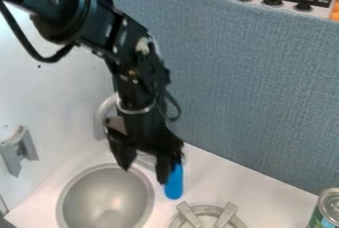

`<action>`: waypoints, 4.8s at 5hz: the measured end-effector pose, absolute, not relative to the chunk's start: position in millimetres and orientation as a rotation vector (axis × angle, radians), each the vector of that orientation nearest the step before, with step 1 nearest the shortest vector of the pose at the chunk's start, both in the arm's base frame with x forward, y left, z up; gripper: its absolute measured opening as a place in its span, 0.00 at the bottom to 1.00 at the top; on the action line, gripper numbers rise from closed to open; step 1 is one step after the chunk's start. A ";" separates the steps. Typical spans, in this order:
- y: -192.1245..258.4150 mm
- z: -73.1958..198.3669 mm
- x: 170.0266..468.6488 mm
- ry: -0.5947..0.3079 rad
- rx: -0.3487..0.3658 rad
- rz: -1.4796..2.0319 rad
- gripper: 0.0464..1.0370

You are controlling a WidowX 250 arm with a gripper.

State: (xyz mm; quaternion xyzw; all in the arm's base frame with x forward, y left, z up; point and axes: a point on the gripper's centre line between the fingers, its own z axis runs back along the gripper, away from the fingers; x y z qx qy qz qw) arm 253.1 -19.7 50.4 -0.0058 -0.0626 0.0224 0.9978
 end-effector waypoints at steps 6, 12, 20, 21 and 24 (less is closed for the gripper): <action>0.8 -16.6 344.7 -0.207 -0.033 -0.078 0.96; 0.1 -2.6 321.9 -0.179 -0.031 0.007 0.30; -110.2 -2.4 285.8 -0.135 -0.084 -0.251 0.30; -109.6 -8.6 291.1 -0.122 -0.071 -0.265 0.30; -111.7 -15.3 295.0 -0.087 -0.070 -0.285 0.66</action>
